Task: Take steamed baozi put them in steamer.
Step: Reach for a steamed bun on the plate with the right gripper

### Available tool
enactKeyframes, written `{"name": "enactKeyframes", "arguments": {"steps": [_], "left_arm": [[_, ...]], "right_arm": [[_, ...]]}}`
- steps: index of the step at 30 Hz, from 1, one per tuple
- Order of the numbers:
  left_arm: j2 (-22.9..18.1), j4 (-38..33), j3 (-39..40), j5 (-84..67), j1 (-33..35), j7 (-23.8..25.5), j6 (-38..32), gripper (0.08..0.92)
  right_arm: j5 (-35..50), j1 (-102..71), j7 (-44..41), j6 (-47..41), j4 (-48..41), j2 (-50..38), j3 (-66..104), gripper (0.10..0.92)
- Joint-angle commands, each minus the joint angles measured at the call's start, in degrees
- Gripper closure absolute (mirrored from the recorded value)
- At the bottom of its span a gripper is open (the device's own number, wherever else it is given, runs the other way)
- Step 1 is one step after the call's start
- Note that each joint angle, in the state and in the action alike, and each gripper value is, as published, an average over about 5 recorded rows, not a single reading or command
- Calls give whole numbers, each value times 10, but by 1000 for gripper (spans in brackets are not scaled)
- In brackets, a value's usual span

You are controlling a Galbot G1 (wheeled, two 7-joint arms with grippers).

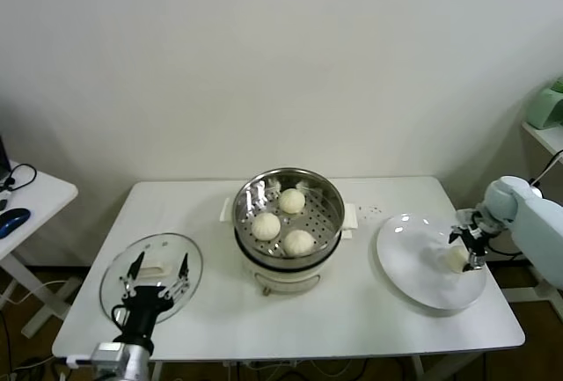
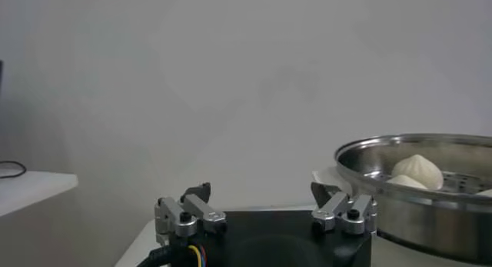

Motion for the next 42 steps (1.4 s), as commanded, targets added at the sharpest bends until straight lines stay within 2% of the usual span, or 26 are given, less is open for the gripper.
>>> {"name": "enactKeyframes", "arguments": {"steps": [1, 4, 15, 42], "left_arm": [[-1, 0, 1, 1, 0, 0, 1, 177], [-1, -1, 1, 1, 1, -1, 1, 177], [-2, -2, 1, 3, 4, -1, 1, 177], [-2, 1, 2, 2, 4, -1, 1, 177]], "right_arm": [[2, -2, -3, 1, -5, 1, 3, 203], [4, -5, -3, 0, -3, 0, 5, 208], [10, -6, -1, -1, -2, -4, 12, 320], [24, -9, 1, -4, 2, -11, 20, 391]]}}
